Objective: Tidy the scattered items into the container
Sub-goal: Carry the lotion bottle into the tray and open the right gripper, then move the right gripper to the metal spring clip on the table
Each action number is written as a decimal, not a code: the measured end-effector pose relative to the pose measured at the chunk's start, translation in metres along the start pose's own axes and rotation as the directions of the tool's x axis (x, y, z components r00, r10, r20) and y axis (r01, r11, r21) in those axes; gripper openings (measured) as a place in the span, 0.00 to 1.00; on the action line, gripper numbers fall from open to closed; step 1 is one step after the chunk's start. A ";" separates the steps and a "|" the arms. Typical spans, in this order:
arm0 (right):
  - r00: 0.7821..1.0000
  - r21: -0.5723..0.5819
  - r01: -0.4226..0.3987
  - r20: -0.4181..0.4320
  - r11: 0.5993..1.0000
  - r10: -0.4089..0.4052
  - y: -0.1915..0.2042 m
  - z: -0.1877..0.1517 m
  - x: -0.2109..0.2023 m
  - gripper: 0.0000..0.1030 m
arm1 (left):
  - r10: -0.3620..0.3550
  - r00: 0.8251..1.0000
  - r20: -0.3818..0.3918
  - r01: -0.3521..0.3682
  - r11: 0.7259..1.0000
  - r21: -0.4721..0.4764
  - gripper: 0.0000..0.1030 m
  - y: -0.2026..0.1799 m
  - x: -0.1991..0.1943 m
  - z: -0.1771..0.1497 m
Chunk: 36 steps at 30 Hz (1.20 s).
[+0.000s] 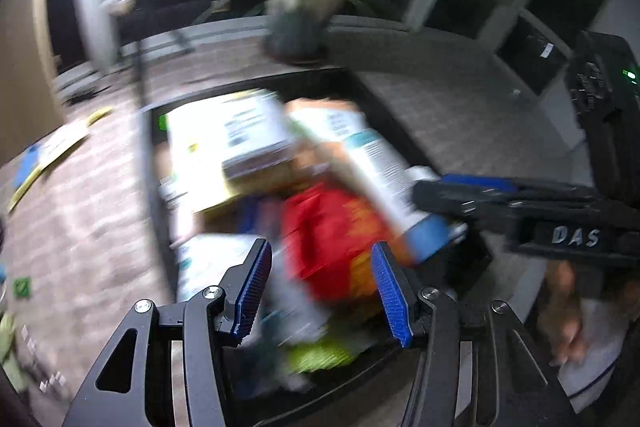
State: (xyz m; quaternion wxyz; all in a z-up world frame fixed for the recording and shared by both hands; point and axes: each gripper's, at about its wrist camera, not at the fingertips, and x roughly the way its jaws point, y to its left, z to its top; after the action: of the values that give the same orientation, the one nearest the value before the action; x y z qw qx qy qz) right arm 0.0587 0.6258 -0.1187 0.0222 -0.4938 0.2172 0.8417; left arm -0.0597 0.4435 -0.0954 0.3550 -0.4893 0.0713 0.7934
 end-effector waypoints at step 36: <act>0.853 -0.422 -0.359 -0.510 0.832 0.108 0.352 -0.076 0.227 0.27 | 0.156 0.988 -0.012 -0.135 0.815 -0.563 0.54 0.286 -0.068 -0.199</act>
State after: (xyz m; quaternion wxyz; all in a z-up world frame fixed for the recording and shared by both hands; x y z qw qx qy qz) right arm -0.0837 0.2373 -0.2206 -0.2663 -0.6380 0.0494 0.7208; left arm -0.0780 0.1071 -0.2086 0.1348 -0.5511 -0.1343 0.8125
